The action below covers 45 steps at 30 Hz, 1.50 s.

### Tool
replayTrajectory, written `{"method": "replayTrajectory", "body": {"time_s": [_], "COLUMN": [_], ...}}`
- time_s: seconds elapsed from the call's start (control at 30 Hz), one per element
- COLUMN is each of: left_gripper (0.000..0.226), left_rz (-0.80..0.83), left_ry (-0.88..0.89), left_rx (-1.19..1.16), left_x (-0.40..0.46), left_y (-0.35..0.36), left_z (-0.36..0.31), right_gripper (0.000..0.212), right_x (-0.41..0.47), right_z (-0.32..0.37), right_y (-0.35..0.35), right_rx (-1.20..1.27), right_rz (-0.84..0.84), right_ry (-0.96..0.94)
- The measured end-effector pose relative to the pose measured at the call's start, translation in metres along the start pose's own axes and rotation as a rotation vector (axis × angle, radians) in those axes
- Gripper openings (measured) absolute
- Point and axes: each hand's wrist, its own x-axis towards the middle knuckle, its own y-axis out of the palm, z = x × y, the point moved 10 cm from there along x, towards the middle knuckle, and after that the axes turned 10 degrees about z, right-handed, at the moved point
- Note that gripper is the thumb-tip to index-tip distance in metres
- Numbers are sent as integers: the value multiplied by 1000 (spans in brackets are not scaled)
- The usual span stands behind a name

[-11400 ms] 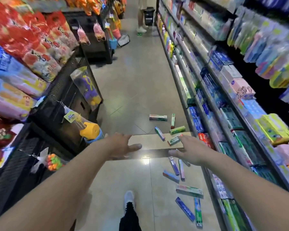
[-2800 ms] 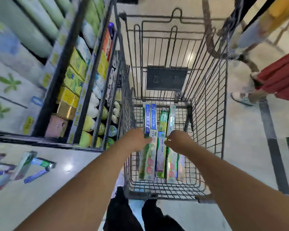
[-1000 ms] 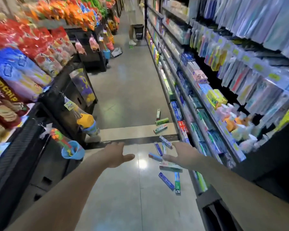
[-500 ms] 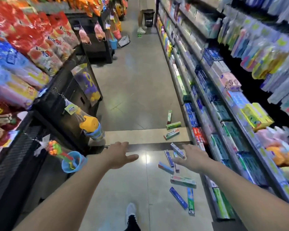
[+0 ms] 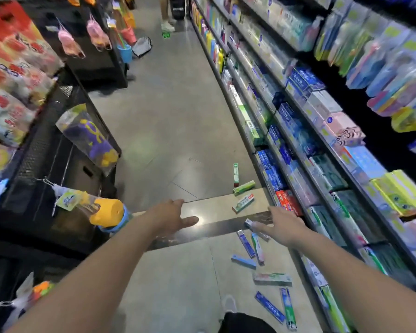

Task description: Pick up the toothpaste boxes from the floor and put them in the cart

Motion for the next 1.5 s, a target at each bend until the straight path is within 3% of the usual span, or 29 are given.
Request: {"method": "replayTrajectory", "body": {"time_s": [0.23,0.4,0.6,0.8,0.93,1.2,1.5], "left_gripper": [93,90,94,92,92,89,90], "left_rz": [67,96,107,203,305,385,401], "left_ry": [45,74,146,287,360,386,318], "left_rx": [50,68,162,359,487,675,713], "left_x": [117,189,281,388,451,566,716], "left_y": [-99,-180,-266,-314,-334,-316,-184], "left_z": [-13,-32,-69,-131,-171,-229,-241], "right_gripper": [106,83,86,107,105,101,92], "right_x": [116,180,245,306,339,398,522], "right_z": [0,7,-3,-35,-53,-95,-161], "right_y": [-66,-135,-212,-239,-244,-229,-111], "right_rx": [104,121,188,335,448,674,840], "right_rz": [9,33,-18,-16,19,-15,-19], "right_ry": [58,82,159,320,443,528,602]}}
